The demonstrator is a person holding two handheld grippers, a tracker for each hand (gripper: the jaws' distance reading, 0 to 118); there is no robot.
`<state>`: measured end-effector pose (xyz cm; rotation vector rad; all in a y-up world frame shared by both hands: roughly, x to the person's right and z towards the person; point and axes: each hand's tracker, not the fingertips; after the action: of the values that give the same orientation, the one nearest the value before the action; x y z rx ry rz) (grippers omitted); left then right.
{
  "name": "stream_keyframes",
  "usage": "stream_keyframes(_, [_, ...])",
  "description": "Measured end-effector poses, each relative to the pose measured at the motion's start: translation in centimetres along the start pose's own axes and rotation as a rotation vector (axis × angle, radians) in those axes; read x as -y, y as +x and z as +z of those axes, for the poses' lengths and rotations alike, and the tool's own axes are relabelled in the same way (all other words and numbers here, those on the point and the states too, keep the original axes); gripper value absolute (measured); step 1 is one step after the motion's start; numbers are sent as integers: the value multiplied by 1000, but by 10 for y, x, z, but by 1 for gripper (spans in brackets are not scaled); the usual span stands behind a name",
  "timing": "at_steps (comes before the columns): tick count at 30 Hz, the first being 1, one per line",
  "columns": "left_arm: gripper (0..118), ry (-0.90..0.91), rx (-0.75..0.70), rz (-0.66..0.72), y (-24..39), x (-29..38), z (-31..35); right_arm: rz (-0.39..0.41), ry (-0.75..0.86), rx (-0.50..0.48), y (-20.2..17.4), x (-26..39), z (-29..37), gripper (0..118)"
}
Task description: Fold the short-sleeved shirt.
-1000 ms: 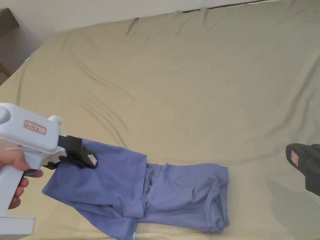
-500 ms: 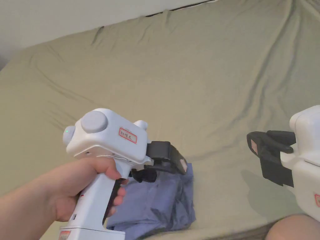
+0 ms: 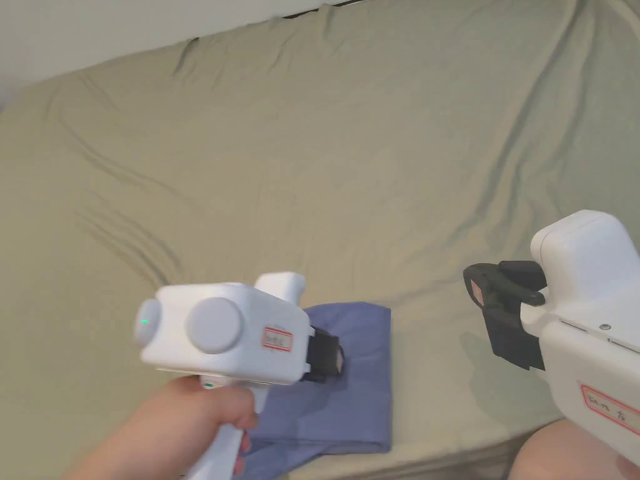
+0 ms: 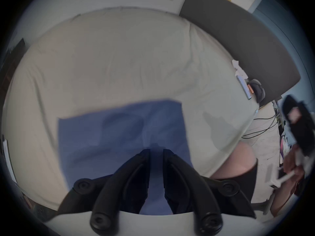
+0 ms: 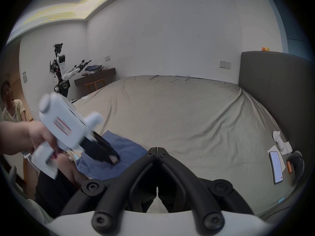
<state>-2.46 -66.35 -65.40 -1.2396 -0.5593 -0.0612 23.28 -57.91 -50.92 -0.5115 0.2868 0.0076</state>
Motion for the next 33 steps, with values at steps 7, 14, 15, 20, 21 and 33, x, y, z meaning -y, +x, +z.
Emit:
stream_keyframes(7, [13,43,8,110,12,-5,-35,25,3,2,-8,2,0,2])
stream_keyframes(14, [1,121,98,78,2,-1,-12,41,-41,-9,-19,9,-10,2])
stream_keyframes(15, [0,157,120,93,-2,1,0,39,-54,-11,-21,10,-13,2])
stream_keyframes(20, [0,310,202,71,-43,24,78,-5,-163,-45,-33,14,-46,2])
stream_keyframes(21, [0,338,223,71,-57,30,93,-16,-181,-67,-37,13,-55,2])
stream_keyframes(33, [0,389,543,308,-204,94,142,-412,-575,-410,-33,31,-199,2])
